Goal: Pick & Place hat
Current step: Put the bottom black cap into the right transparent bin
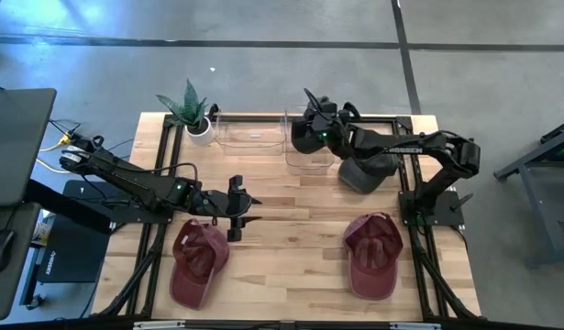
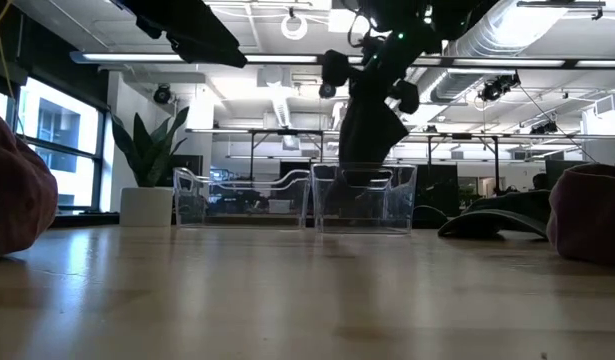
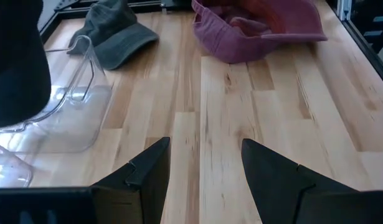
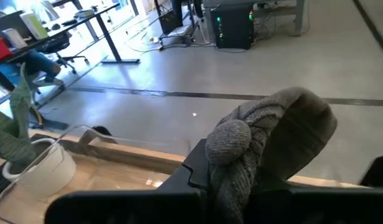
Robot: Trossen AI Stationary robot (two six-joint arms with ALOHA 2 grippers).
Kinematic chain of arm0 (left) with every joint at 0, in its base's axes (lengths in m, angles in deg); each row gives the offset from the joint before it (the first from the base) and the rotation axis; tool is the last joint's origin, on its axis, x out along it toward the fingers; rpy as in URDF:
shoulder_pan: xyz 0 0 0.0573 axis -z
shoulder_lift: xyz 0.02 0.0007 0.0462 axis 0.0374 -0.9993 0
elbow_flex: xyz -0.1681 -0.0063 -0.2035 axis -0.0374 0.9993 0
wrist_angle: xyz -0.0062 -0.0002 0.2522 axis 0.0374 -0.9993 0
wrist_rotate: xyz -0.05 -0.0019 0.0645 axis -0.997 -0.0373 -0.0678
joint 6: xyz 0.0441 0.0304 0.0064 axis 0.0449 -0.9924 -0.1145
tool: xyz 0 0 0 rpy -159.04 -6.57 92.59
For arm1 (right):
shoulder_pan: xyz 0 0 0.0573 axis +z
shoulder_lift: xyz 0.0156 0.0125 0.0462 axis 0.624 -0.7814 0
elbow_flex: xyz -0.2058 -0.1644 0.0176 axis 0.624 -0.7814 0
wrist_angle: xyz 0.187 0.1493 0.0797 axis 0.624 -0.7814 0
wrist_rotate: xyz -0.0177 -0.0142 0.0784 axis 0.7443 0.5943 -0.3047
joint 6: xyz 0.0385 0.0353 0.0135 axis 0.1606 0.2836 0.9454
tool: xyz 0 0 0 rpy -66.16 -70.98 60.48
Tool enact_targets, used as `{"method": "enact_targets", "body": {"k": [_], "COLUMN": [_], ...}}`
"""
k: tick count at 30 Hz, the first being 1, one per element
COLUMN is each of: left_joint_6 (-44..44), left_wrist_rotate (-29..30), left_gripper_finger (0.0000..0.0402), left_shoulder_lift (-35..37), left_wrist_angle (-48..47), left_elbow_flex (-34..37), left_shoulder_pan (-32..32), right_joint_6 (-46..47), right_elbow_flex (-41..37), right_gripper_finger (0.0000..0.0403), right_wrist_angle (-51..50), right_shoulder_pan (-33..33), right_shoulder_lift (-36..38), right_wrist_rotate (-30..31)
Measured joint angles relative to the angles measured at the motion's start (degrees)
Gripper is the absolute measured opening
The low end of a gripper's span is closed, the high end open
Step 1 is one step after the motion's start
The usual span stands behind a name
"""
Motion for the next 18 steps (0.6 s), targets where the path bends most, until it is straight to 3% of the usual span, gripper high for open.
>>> {"method": "enact_targets", "body": {"k": [18], "left_joint_6": [1.0], "left_wrist_rotate": [-0.1], "left_gripper_finger": [0.0188], "left_shoulder_lift": [0.0], "left_wrist_angle": [0.0], "left_elbow_flex": [0.0], "left_shoulder_pan": [0.0], "right_joint_6": [14.2], "right_elbow_flex": [0.0], "right_gripper_finger": [0.0009], "right_wrist_angle": [-3.5], "right_shoulder_pan": [0.0], "right_shoulder_lift": [-3.3], "right_wrist_rotate": [-1.2]}}
